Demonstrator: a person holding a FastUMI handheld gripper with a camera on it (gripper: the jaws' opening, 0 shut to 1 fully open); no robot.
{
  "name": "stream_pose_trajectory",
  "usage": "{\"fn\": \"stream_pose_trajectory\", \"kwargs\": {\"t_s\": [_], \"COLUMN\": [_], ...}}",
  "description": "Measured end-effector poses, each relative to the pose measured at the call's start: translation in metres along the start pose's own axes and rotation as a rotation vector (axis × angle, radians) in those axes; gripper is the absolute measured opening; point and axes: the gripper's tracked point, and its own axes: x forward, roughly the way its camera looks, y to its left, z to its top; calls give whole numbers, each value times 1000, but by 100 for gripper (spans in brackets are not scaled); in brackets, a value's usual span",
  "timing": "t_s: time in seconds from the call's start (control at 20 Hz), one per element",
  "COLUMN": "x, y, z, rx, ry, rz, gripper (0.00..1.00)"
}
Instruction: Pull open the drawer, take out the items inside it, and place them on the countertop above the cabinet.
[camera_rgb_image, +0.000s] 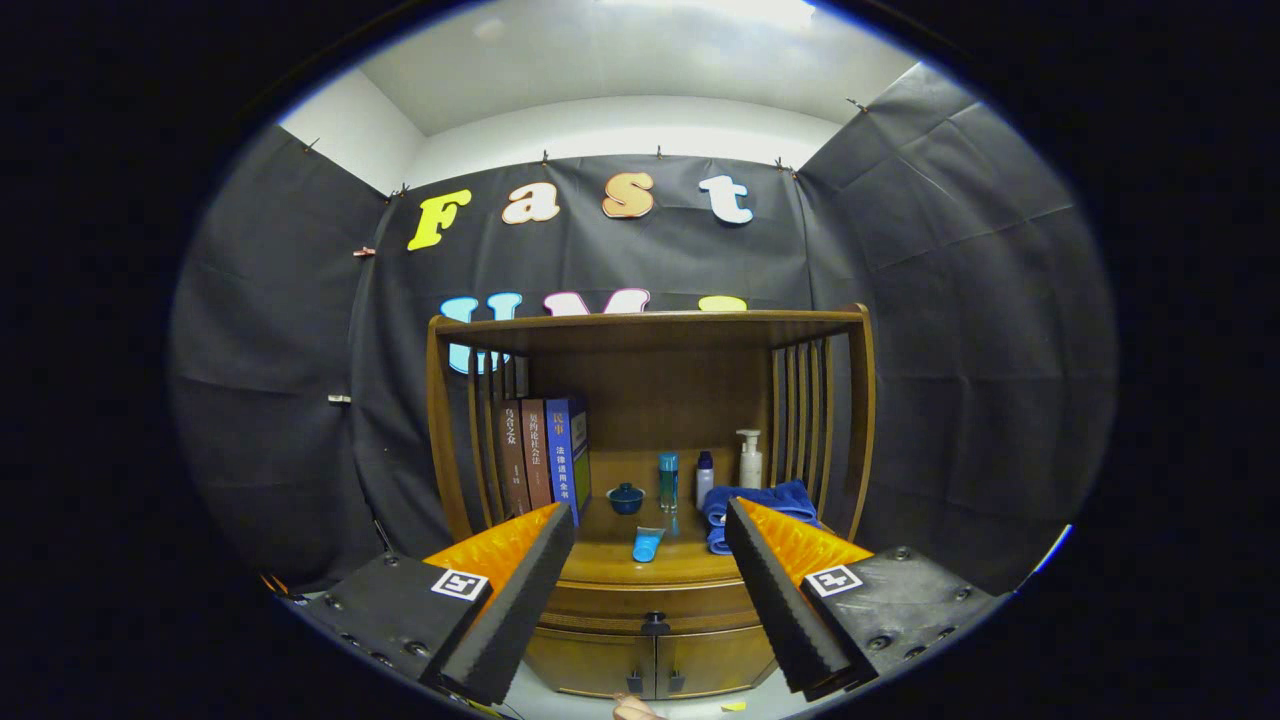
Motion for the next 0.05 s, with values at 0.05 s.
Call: {"fn": "stream_pose_trajectory", "kwargs": {"t_s": [0.05], "x": [0], "y": [1], "z": [1], "rx": [-2], "ry": [-3], "rz": [0], "gripper": [99]}}
